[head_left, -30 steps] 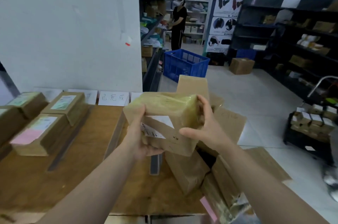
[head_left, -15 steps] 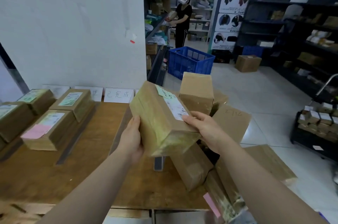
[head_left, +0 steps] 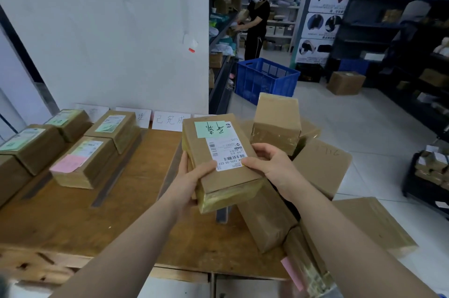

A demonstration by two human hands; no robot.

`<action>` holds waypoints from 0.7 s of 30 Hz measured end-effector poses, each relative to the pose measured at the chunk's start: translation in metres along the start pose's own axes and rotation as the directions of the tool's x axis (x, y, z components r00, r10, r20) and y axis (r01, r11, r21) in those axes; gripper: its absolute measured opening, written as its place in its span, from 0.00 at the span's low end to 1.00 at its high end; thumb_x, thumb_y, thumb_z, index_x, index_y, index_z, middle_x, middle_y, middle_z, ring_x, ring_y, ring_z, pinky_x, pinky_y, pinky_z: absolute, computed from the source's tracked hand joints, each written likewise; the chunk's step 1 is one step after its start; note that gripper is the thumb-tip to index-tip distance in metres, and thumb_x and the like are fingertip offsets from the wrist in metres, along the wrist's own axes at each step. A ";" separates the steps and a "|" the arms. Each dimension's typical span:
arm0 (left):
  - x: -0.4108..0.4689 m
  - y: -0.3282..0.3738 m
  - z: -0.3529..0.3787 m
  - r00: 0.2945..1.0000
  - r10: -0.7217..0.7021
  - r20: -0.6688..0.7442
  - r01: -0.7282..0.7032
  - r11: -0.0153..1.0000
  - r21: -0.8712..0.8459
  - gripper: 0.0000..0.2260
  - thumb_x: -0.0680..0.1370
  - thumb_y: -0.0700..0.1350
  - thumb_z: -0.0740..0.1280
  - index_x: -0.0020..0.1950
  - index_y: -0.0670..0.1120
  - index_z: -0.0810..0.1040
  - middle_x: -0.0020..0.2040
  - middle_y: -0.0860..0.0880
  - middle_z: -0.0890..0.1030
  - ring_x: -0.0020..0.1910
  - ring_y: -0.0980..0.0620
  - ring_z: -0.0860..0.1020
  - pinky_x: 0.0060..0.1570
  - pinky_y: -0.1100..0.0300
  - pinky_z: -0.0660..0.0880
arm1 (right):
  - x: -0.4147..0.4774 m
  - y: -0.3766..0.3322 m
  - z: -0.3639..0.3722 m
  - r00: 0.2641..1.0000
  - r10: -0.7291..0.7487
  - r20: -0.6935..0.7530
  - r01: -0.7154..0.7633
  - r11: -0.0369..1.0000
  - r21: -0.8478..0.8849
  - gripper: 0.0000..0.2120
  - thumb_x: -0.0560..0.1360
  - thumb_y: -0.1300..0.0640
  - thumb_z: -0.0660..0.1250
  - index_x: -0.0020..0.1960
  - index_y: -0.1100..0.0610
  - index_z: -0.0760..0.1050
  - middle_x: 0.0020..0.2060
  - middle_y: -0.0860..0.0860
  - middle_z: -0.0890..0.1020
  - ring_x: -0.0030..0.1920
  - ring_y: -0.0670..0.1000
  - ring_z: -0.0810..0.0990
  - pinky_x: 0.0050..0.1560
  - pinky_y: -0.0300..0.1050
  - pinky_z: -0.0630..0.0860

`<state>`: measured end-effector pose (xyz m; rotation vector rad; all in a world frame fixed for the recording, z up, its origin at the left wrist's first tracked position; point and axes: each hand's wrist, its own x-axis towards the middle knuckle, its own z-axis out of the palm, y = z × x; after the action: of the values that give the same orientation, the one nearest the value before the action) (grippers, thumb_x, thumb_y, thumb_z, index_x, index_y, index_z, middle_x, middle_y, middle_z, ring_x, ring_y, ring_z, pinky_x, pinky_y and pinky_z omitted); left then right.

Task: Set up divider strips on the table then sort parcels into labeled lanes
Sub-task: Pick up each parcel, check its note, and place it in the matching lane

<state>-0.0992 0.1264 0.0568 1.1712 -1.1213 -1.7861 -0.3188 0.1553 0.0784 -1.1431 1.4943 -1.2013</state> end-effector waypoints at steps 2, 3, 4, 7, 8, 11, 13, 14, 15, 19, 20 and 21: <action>-0.002 0.003 -0.015 1.000 -0.009 -0.005 0.009 1.000 0.005 0.40 0.63 0.56 0.78 0.72 0.67 0.64 0.60 0.51 0.82 0.55 0.43 0.82 0.54 0.40 0.79 | 0.006 -0.005 0.010 1.000 0.010 0.011 -0.010 1.000 0.007 0.18 0.68 0.54 0.78 0.55 0.51 0.77 0.50 0.47 0.83 0.46 0.43 0.83 0.41 0.35 0.78; -0.003 0.006 -0.024 1.000 -0.024 0.002 0.024 1.000 -0.001 0.41 0.62 0.54 0.78 0.72 0.66 0.64 0.59 0.49 0.83 0.54 0.43 0.83 0.52 0.41 0.80 | 0.010 -0.008 0.015 1.000 0.019 0.021 -0.020 1.000 0.013 0.17 0.69 0.54 0.77 0.55 0.51 0.76 0.50 0.47 0.83 0.44 0.43 0.83 0.36 0.33 0.76; -0.006 0.010 -0.034 0.999 -0.039 0.024 0.039 0.999 -0.006 0.42 0.61 0.53 0.78 0.72 0.65 0.65 0.58 0.48 0.83 0.52 0.43 0.83 0.48 0.43 0.81 | 0.015 -0.012 0.021 0.999 0.027 0.033 -0.027 1.000 0.014 0.17 0.70 0.54 0.76 0.56 0.50 0.75 0.50 0.46 0.83 0.44 0.43 0.84 0.33 0.32 0.75; -0.016 0.022 -0.068 0.988 -0.064 0.140 0.068 0.997 -0.027 0.39 0.59 0.51 0.79 0.69 0.63 0.71 0.57 0.44 0.84 0.47 0.43 0.84 0.38 0.50 0.80 | 0.027 -0.027 0.041 0.996 0.043 0.075 -0.038 0.998 -0.058 0.20 0.71 0.48 0.74 0.60 0.48 0.73 0.52 0.43 0.83 0.48 0.45 0.83 0.41 0.37 0.77; -0.020 0.025 -0.080 0.984 -0.060 0.169 0.066 0.997 -0.031 0.39 0.59 0.50 0.79 0.68 0.61 0.72 0.57 0.43 0.83 0.47 0.42 0.84 0.38 0.51 0.80 | 0.033 -0.031 0.048 0.994 0.054 0.096 -0.046 0.995 -0.084 0.21 0.71 0.46 0.74 0.61 0.50 0.74 0.53 0.44 0.84 0.51 0.47 0.83 0.49 0.43 0.78; -0.030 0.034 -0.123 0.977 -0.036 0.209 0.043 0.999 -0.027 0.36 0.60 0.48 0.78 0.68 0.56 0.73 0.56 0.42 0.84 0.45 0.44 0.84 0.36 0.55 0.80 | 0.044 -0.047 0.075 0.976 0.127 0.179 -0.096 0.980 -0.173 0.22 0.70 0.38 0.71 0.58 0.50 0.78 0.51 0.47 0.85 0.56 0.53 0.81 0.64 0.57 0.73; -0.038 0.041 -0.153 0.971 -0.036 0.237 0.042 0.999 -0.019 0.35 0.62 0.47 0.77 0.68 0.54 0.74 0.56 0.42 0.84 0.45 0.45 0.84 0.37 0.56 0.80 | 0.050 -0.057 0.098 0.947 0.195 0.256 -0.141 0.966 -0.217 0.23 0.69 0.37 0.71 0.58 0.50 0.78 0.49 0.49 0.86 0.55 0.55 0.82 0.63 0.58 0.72; -0.042 0.044 -0.168 0.968 -0.042 0.249 0.047 0.999 -0.017 0.34 0.62 0.47 0.77 0.68 0.54 0.74 0.56 0.42 0.84 0.46 0.44 0.84 0.37 0.55 0.81 | 0.052 -0.061 0.111 0.927 0.231 0.295 -0.167 0.960 -0.226 0.24 0.68 0.37 0.71 0.58 0.50 0.78 0.49 0.50 0.86 0.55 0.56 0.82 0.63 0.58 0.72; -0.046 0.047 -0.183 0.964 -0.046 0.261 0.049 0.999 -0.005 0.33 0.63 0.47 0.76 0.68 0.53 0.74 0.57 0.42 0.83 0.47 0.44 0.84 0.39 0.55 0.81 | 0.054 -0.064 0.125 0.907 0.258 0.333 -0.188 0.956 -0.227 0.25 0.67 0.37 0.72 0.58 0.49 0.78 0.50 0.51 0.86 0.56 0.57 0.82 0.63 0.58 0.72; -0.063 0.061 -0.249 0.970 -0.046 0.237 0.029 0.997 0.073 0.33 0.65 0.48 0.74 0.69 0.54 0.74 0.60 0.42 0.82 0.49 0.44 0.83 0.42 0.54 0.81 | 0.056 -0.077 0.195 0.847 0.315 0.429 -0.238 0.945 -0.224 0.16 0.64 0.41 0.75 0.49 0.46 0.84 0.51 0.51 0.86 0.57 0.55 0.82 0.62 0.57 0.74; -0.068 0.066 -0.268 0.978 -0.048 0.205 0.033 0.997 0.074 0.34 0.64 0.48 0.75 0.70 0.54 0.73 0.60 0.43 0.82 0.49 0.45 0.83 0.42 0.55 0.81 | 0.056 -0.079 0.215 0.841 0.322 0.435 -0.244 0.943 -0.226 0.19 0.62 0.40 0.76 0.49 0.47 0.84 0.50 0.51 0.86 0.56 0.55 0.82 0.61 0.57 0.75; -0.072 0.070 -0.289 0.985 -0.046 0.165 0.036 0.997 0.066 0.35 0.63 0.49 0.75 0.71 0.55 0.72 0.60 0.44 0.82 0.49 0.45 0.83 0.43 0.55 0.81 | 0.056 -0.081 0.234 0.841 0.327 0.431 -0.251 0.942 -0.224 0.25 0.58 0.38 0.78 0.52 0.48 0.83 0.50 0.52 0.86 0.55 0.55 0.83 0.60 0.56 0.76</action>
<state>0.2023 0.0843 0.0832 1.1043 -1.2653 -1.9217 -0.0912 0.0503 0.1191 -1.1567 1.3416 -0.5534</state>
